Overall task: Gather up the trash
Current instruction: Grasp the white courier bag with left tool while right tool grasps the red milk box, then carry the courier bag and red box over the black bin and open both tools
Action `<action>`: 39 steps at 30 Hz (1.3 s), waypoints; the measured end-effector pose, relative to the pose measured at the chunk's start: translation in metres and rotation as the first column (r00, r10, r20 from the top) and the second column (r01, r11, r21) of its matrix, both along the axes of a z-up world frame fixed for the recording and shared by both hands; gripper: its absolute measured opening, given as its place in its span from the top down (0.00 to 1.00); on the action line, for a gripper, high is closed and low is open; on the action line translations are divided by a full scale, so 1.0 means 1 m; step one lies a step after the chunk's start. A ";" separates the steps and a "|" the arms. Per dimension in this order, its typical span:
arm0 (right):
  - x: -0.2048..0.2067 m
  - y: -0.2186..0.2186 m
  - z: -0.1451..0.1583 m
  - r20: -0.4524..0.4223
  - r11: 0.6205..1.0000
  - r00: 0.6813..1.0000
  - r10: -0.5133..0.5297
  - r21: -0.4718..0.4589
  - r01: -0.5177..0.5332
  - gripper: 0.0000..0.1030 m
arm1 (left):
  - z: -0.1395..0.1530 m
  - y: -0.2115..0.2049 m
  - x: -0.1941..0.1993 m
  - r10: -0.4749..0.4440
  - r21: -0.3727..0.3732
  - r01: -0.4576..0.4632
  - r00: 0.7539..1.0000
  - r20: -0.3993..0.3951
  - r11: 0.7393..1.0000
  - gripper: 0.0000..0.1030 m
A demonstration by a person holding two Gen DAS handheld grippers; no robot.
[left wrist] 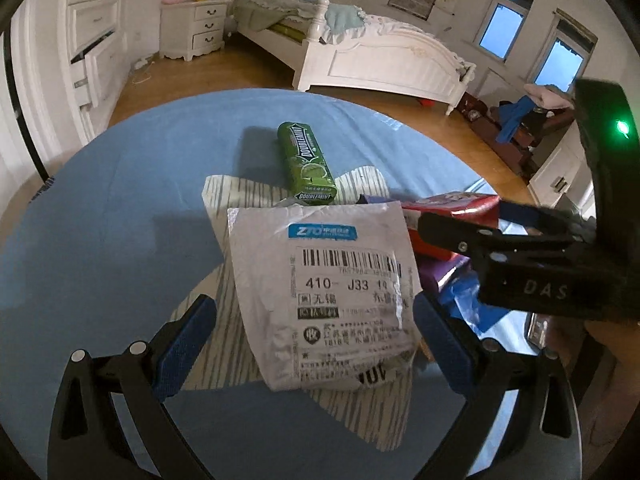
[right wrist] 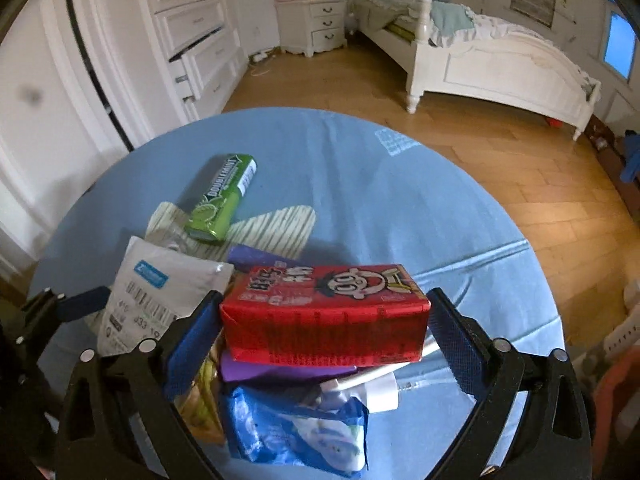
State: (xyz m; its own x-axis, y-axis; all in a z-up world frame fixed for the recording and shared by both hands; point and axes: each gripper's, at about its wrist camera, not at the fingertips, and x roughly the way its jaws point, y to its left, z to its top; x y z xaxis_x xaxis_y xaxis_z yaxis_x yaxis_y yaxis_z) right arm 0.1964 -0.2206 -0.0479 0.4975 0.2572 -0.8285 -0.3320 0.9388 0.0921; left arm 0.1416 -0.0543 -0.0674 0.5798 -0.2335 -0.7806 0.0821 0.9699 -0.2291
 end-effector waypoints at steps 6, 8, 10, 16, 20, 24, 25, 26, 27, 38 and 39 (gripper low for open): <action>-0.028 -0.024 0.014 0.064 0.986 0.995 -0.080 0.150 0.070 0.15 | -0.002 -0.006 0.007 -0.021 0.033 0.020 0.999 0.032 0.999 0.06; -0.040 -0.030 0.021 0.086 0.976 0.991 -0.104 0.201 0.085 0.15 | -0.003 -0.007 0.007 -0.041 0.042 0.038 0.998 0.057 0.998 0.25; -0.054 -0.040 0.028 0.103 0.962 0.986 -0.130 0.254 0.100 0.15 | -0.001 -0.003 0.009 -0.058 0.011 0.058 0.996 0.070 0.998 0.42; -0.086 -0.062 0.034 0.117 0.927 0.975 -0.189 0.348 0.138 0.15 | 0.009 0.009 -0.004 -0.043 -0.042 0.049 0.992 0.118 0.998 0.60; -0.107 -0.082 0.038 0.129 0.897 0.966 -0.225 0.415 0.153 0.15 | 0.034 0.015 -0.021 -0.027 -0.079 0.044 0.979 0.203 0.996 0.60; -0.128 -0.109 0.044 0.141 0.861 0.949 -0.282 0.473 0.186 0.15 | 0.065 0.005 -0.032 -0.048 -0.095 0.077 0.961 0.273 0.992 0.60; -0.135 -0.120 0.045 0.142 0.847 0.941 -0.307 0.491 0.202 0.15 | 0.070 0.001 -0.033 -0.063 -0.091 0.092 0.957 0.284 0.992 0.60; -0.141 -0.125 0.045 0.142 0.840 0.936 -0.322 0.500 0.213 0.15 | 0.078 -0.008 -0.035 -0.084 -0.088 0.115 0.951 0.297 0.990 0.60; -0.147 -0.136 0.046 0.140 0.828 0.929 -0.344 0.511 0.230 0.15 | 0.082 -0.016 -0.034 -0.101 -0.087 0.133 0.947 0.306 0.987 0.60; -0.202 -0.248 0.028 0.090 0.721 0.828 -0.554 0.549 0.423 0.15 | 0.080 -0.150 -0.037 -0.372 -0.100 0.419 0.875 0.309 0.902 0.60; -0.207 -0.257 0.026 0.086 0.711 0.817 -0.570 0.551 0.438 0.15 | 0.078 -0.160 -0.038 -0.391 -0.096 0.437 0.869 0.304 0.894 0.60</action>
State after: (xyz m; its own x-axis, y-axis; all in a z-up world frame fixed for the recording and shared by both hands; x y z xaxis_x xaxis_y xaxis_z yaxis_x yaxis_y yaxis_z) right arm -0.0104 -0.4779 -0.0221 0.8297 0.2406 -0.5037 0.1056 0.8184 0.5648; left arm 0.1033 -0.2142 0.0104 0.5843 -0.6047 -0.5412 0.5485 0.7858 -0.2858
